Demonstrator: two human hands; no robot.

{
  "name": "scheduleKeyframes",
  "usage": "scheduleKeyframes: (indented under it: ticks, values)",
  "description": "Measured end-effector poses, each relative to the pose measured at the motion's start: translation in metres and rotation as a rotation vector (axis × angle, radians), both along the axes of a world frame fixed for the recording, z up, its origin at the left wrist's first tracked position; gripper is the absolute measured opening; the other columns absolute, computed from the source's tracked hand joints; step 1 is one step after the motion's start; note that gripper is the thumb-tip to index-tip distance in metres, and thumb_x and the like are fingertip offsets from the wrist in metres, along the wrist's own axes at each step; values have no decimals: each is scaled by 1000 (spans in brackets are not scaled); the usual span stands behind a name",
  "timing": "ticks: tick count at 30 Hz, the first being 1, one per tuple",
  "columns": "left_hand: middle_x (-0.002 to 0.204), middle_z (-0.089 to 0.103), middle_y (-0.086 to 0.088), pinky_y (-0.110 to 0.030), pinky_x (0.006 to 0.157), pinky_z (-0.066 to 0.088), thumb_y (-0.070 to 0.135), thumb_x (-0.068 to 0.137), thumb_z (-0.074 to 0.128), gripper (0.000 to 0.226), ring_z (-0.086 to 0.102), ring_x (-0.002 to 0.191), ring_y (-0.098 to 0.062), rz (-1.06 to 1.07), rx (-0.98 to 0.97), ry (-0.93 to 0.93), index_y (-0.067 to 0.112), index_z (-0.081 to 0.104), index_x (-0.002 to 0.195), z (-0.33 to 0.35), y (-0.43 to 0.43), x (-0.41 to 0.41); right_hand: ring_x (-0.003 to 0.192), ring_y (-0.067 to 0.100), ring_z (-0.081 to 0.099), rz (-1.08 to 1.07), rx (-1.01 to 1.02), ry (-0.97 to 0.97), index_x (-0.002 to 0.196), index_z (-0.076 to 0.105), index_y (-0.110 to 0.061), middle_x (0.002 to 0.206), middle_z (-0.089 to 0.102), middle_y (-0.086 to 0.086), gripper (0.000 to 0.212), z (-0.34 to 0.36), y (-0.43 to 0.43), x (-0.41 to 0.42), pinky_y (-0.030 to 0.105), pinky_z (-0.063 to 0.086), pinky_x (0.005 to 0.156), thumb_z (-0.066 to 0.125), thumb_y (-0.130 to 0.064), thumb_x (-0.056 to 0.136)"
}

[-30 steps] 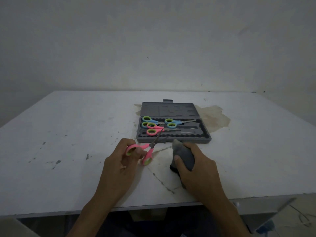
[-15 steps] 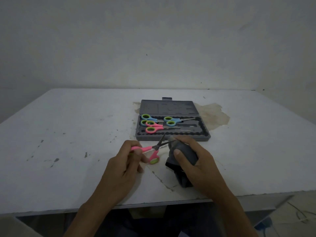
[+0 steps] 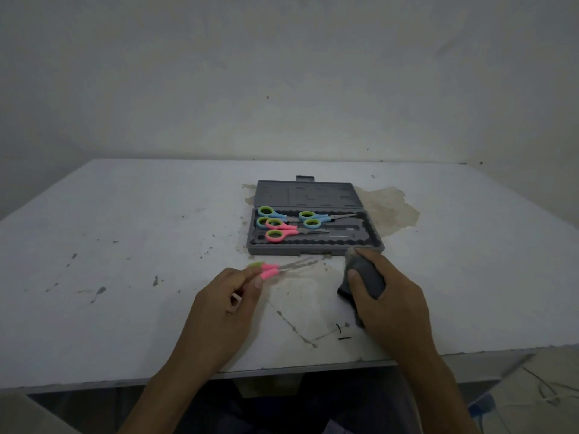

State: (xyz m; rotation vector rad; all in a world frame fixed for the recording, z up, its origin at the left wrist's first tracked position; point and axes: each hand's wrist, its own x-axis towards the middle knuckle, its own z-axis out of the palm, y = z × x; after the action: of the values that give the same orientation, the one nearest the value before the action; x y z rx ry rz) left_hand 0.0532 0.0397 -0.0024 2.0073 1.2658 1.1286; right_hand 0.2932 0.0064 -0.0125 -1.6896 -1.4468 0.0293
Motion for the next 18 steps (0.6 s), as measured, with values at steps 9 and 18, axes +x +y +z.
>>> scheduleKeyframes:
  ticks: [9, 18]
  values:
    - [91, 68, 15, -7, 70, 47, 15, 84, 72, 23, 63, 82, -2, 23, -107, 157, 29, 70, 102, 0, 4, -2, 77, -1, 58, -12, 18, -24, 128, 58, -27, 95, 68, -13, 44, -1, -1, -4, 31, 54, 80, 53, -48, 89]
    - [87, 75, -4, -24, 68, 53, -2, 74, 76, 81, 65, 68, -15, -173, -402, -32, 40, 43, 135, 19, 25, -13, 83, 13, 64, -25, 19, -57, 128, 57, -27, 100, 69, -8, 46, -4, -1, -6, 45, 53, 78, 52, -48, 88]
